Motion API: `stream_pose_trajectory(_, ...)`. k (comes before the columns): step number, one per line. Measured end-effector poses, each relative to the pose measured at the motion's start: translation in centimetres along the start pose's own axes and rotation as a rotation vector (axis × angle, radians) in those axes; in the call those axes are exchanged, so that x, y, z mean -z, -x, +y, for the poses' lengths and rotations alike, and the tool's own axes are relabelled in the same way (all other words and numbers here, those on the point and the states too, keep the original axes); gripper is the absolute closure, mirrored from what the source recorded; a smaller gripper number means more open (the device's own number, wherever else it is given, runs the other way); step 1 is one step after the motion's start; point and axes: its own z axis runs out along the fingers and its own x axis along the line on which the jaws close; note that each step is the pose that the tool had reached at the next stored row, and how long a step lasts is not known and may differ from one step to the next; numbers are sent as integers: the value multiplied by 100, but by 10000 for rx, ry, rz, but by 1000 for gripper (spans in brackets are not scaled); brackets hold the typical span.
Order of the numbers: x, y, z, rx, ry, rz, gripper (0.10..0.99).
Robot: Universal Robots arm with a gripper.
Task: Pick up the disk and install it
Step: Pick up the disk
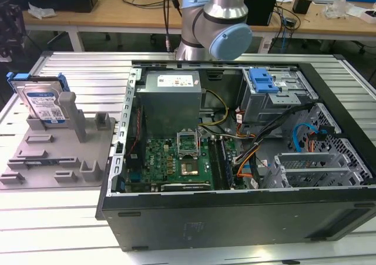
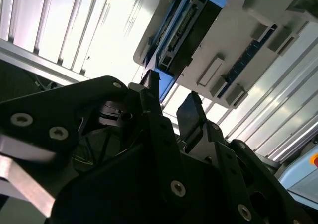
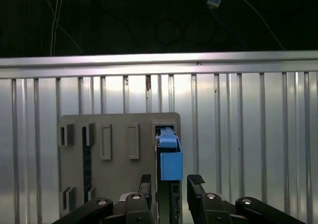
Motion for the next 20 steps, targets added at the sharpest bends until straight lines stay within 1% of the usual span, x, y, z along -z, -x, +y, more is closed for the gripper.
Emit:
stream_pose_trajectory(16, -103, 3, -1, -148, 4, -2, 667)
stream_pose_trajectory(20, -142, 7, -1, -175, 4, -3, 667)
